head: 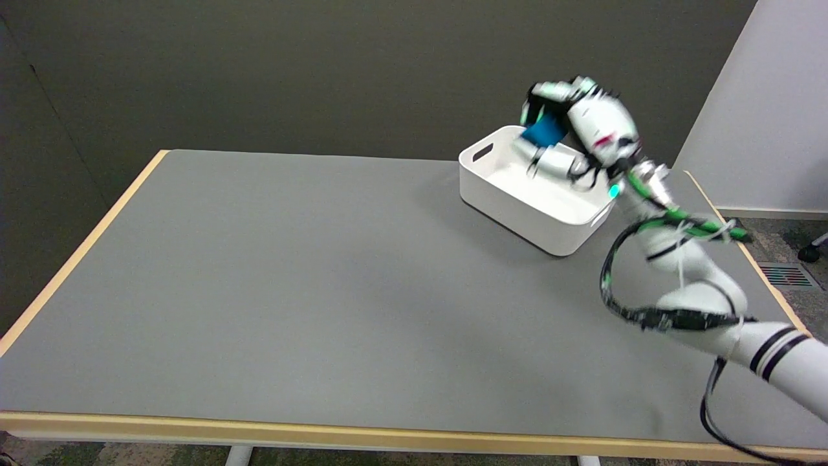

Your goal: Pick up blue wooden cube.

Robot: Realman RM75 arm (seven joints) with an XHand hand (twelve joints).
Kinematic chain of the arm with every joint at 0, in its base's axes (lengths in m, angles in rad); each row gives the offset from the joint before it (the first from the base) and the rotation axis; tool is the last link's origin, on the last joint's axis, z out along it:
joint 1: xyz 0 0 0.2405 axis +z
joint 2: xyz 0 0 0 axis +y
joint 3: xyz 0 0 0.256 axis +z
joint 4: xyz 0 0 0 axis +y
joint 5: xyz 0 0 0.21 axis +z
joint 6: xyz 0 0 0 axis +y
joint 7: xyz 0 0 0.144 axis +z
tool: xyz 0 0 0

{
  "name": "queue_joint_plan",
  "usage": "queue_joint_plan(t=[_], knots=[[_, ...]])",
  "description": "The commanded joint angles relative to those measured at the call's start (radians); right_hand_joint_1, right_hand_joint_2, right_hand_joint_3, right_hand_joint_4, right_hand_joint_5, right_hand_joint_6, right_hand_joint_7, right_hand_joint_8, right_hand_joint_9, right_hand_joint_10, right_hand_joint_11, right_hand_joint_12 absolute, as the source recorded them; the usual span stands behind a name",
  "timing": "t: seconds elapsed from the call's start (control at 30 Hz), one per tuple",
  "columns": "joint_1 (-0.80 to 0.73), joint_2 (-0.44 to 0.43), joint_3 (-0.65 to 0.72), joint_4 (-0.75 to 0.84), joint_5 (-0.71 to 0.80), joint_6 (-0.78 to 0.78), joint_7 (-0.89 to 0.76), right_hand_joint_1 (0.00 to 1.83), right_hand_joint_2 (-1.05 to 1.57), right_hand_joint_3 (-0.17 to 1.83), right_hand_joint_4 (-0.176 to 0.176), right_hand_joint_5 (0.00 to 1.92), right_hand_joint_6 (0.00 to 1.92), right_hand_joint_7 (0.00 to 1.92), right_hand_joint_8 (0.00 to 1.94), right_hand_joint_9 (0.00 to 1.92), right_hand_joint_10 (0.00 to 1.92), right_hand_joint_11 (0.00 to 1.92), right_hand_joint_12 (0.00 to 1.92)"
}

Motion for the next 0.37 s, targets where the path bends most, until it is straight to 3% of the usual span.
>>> queue_joint_plan(t=[0.03,0.37], knots=[[0.243,0.025,0.066,0.229,0.057,-0.089,0.054,0.85,1.11,0.48,0.102,0.62,1.64,0.65,1.94,0.76,1.92,0.21,1.92],[0.365,0.039,-0.433,0.378,0.061,-0.146,0.122,0.85,1.12,0.47,0.093,0.61,1.65,0.62,1.93,0.74,1.92,0.18,1.92]])
